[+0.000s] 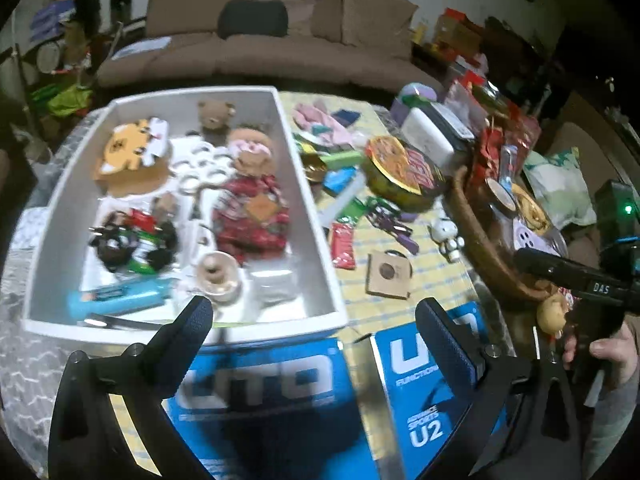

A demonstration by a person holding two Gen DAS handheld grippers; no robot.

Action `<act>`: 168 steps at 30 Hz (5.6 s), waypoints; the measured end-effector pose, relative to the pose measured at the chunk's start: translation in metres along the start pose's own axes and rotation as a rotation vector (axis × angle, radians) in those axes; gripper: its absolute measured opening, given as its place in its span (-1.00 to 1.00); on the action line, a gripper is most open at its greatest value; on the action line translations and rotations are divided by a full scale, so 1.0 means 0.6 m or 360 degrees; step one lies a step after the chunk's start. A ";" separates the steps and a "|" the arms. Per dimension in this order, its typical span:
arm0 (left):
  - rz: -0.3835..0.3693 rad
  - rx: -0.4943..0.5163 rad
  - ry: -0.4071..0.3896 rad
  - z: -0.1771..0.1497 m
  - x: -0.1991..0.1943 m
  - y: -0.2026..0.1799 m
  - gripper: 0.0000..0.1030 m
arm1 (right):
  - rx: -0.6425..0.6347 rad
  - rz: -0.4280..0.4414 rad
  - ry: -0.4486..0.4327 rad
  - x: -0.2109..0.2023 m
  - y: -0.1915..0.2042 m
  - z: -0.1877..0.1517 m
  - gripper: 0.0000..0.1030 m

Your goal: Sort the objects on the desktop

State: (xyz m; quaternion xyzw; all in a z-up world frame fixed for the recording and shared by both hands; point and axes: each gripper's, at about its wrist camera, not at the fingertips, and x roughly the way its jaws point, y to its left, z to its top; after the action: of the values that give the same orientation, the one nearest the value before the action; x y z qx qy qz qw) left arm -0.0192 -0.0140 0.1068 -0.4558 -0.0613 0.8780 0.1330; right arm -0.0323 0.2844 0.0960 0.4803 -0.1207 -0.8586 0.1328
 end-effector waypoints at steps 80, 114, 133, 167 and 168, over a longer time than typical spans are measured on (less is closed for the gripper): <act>-0.0320 -0.0041 -0.0051 0.024 0.102 0.032 1.00 | 0.0070 0.0217 0.0418 0.305 0.004 0.166 -0.20; -0.0266 0.0082 -0.0070 0.021 0.079 0.012 1.00 | 0.0623 0.0165 0.0715 0.451 0.028 0.169 -0.17; -0.0750 -0.0194 -0.0009 0.026 0.071 0.052 1.00 | 0.0459 0.0376 0.0409 0.337 0.033 0.161 -0.87; -0.1743 -0.1265 0.0096 -0.026 0.031 0.081 -0.82 | -0.0198 0.0717 0.0334 -0.092 0.276 -0.027 -0.89; -0.1681 -0.1210 0.0064 -0.008 0.009 0.098 -0.82 | -0.0213 0.0712 0.0328 -0.091 0.285 -0.022 -0.89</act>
State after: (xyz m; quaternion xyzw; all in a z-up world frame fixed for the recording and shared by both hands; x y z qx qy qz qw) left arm -0.0286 -0.0688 0.0860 -0.3961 -0.5808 0.6029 0.3773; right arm 0.0259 0.1424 0.1897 0.5166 -0.1527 -0.7605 0.3626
